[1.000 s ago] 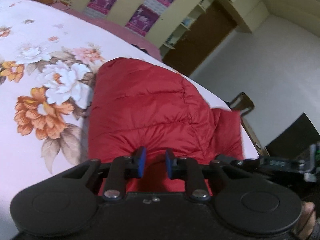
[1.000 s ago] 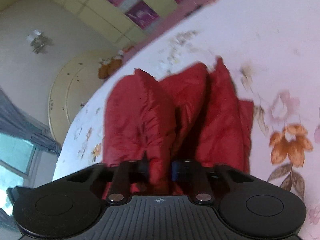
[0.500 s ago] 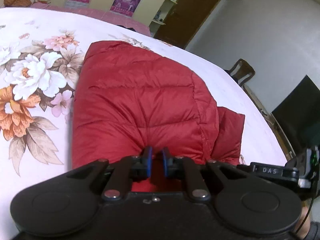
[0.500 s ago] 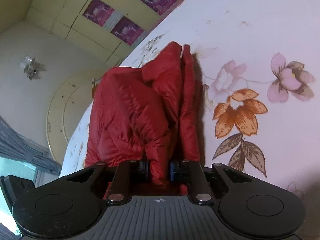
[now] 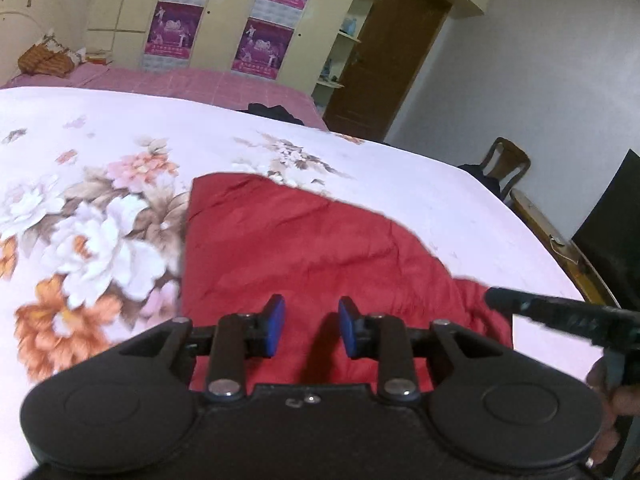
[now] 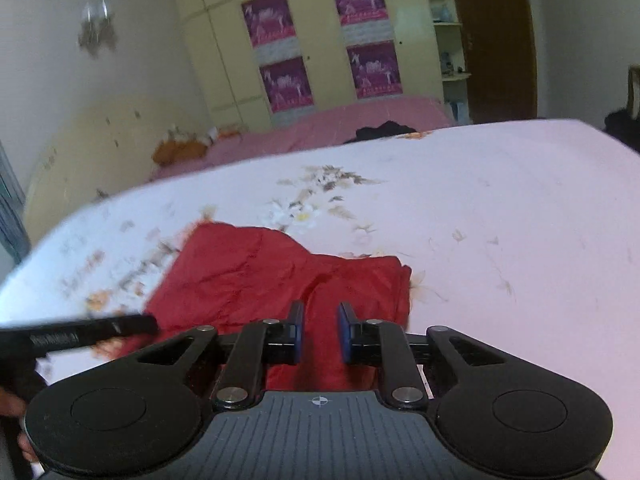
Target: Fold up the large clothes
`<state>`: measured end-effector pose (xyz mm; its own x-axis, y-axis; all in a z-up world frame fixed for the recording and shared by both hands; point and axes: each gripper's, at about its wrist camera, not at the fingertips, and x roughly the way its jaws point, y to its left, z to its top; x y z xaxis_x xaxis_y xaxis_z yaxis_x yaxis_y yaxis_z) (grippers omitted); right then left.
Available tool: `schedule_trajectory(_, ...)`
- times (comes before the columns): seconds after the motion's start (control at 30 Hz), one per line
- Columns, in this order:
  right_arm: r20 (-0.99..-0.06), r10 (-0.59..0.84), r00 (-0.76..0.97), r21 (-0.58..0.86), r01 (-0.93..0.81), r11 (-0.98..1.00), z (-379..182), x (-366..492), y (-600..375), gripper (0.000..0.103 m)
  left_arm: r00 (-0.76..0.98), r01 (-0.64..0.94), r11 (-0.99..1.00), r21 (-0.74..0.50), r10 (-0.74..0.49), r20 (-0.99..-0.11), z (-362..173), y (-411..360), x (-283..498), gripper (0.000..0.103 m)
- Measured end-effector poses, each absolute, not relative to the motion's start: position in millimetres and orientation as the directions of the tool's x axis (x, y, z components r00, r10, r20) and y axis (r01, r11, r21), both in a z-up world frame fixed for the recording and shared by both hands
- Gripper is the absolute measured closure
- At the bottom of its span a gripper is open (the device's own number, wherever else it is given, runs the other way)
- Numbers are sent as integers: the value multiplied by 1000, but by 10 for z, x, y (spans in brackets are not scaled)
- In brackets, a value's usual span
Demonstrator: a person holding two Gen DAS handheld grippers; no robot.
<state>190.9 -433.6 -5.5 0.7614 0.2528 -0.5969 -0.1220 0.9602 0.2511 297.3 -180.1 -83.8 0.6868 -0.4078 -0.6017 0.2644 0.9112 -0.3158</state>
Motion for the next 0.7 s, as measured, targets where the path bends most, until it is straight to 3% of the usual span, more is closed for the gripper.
schedule_trajectory(0.2,-725,189,663,197,-63,978,-610,2352,-4387,84,629,267,916,-298,-400,-666,-1005,-2050,3244,75)
schedule_trajectory(0.4,-726,248,641,318,-6,948,-946,2427,-4553,85,608,256,927,-275,-375,-700,-1200,-2103,3279,75)
schedule_trajectory(0.53,-754,220,619,286,8,958,-776,2410,-4553,84,611,262,927,-270,-375,-697,-1079,-2060,3192,76)
schedule_trajectory(0.7,-656,298,694,337,-84,938,-127,1845,-4567,84,642,297,912,-282,-409,-648,-851,-1802,2660,76)
